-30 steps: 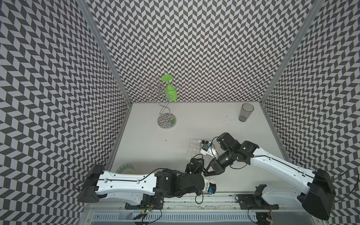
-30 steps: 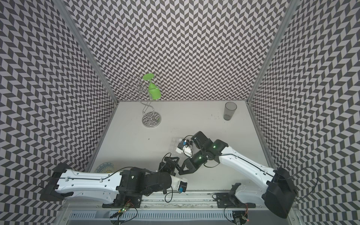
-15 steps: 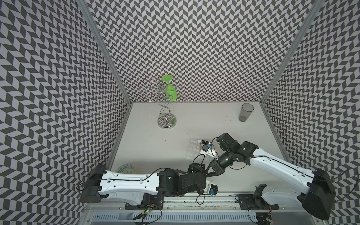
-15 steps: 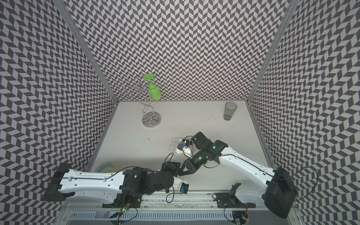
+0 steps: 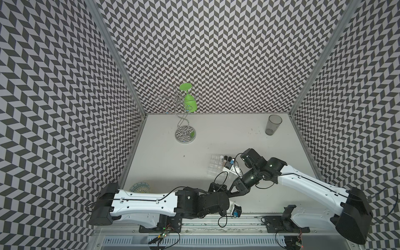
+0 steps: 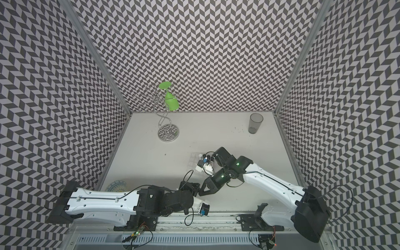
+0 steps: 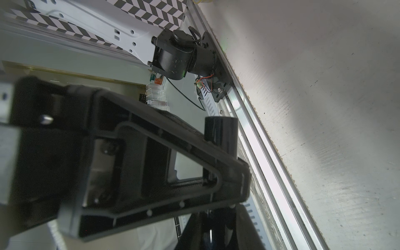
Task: Arrange the lipsticks in the organizer
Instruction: Adjust the lipstick.
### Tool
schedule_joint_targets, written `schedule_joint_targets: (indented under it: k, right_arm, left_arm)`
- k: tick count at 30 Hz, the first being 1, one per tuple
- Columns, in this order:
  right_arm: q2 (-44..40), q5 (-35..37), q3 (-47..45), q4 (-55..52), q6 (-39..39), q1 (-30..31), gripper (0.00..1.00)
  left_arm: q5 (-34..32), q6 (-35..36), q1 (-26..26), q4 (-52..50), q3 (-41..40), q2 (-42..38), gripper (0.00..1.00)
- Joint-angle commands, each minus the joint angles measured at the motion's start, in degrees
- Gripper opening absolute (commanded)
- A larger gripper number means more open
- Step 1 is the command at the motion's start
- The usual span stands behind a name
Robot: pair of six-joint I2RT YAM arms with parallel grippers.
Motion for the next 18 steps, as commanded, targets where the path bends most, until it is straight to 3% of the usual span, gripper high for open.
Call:
schedule_joint_targets:
  k: [1,3,4,6,9,13,18]
  right_arm:
    - [0.06,-0.86,0.06,2.32,-0.44,0.4,0.38]
    - [-0.45,-0.85,0.53,2.17,-0.61,0.3,0.49]
    - [-1.18,-0.54,0.72,2.16,-0.52,0.34,0.53]
    - [-2.83,0.8,1.11,2.29,-0.19,-0.04,0.58]
    - [-6.3,8.42,1.17,3.87,3.01,-0.59,0.61]
    - [-12.27,9.65,1.18,11.44,9.24,-2.49,0.6]
    - [-22.79,17.31,-2.38,23.26,17.27,-2.4,0.56]
  left_arm:
    - [-0.06,-1.43,-0.03,0.97,1.47,0.43,0.23]
    - [0.16,-1.92,-0.03,1.15,1.61,0.19,0.02]
    - [0.04,-2.41,-0.01,1.36,1.47,-0.04,0.0]
    - [-1.03,-4.56,0.1,2.02,1.37,-0.58,0.0]
    - [-1.22,-10.1,0.02,2.69,1.24,-2.4,0.0]
    - [1.26,-21.46,-0.03,4.16,0.7,-6.38,0.0]
    - [-3.49,-34.86,0.55,14.01,-3.14,-11.62,0.0]
